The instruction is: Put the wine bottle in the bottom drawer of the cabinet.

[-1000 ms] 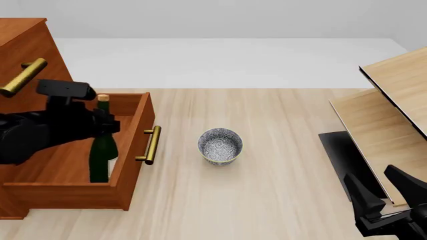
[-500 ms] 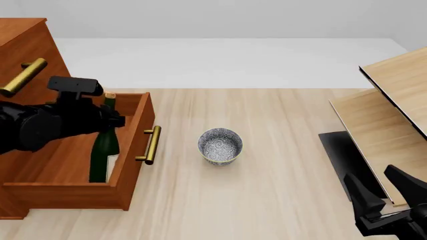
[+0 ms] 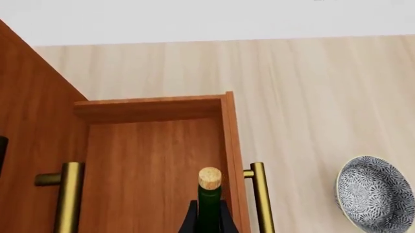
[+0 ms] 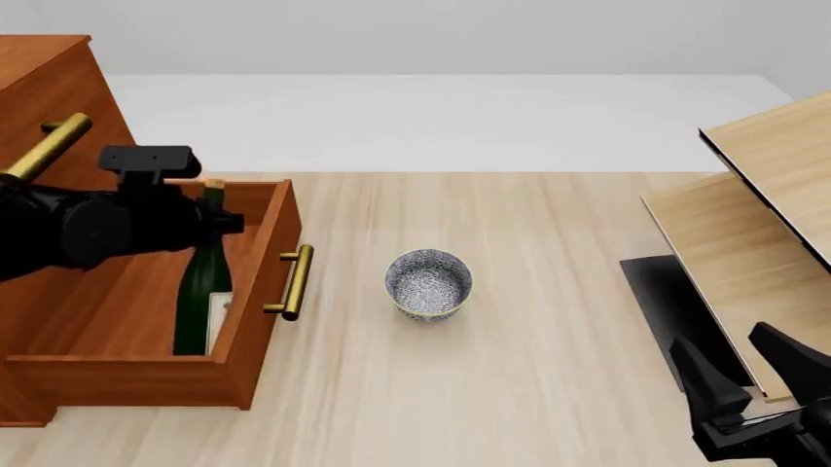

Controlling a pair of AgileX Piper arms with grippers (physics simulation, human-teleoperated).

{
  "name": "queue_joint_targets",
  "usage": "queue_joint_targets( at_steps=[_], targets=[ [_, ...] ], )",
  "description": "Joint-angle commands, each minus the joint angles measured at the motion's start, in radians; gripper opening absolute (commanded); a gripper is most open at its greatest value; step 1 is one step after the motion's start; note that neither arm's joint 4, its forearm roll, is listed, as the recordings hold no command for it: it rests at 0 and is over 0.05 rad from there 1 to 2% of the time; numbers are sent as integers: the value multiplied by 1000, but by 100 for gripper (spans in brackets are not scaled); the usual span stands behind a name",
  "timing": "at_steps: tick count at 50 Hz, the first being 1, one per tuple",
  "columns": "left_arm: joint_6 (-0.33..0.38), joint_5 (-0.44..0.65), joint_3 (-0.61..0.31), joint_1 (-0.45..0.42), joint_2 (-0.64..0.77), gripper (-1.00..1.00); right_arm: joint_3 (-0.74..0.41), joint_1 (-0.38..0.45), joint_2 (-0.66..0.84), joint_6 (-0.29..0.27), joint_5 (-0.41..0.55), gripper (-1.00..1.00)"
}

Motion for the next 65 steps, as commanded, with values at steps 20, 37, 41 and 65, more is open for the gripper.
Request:
queue_joint_targets(
  at_steps=[20,37,41,65],
  targets=[
    [-52,-30,-9,13,150,-100,0,-2,1,1,0,100],
    [-75,-20,-69,23,205,-100,0,-2,23,4,-21,100],
    [-86,-26,-65,20,210,-100,0,-2,22,5,-20,100],
    [-69,-48,-89,28,274,-100,0,-4,21,4,-17,100]
  ],
)
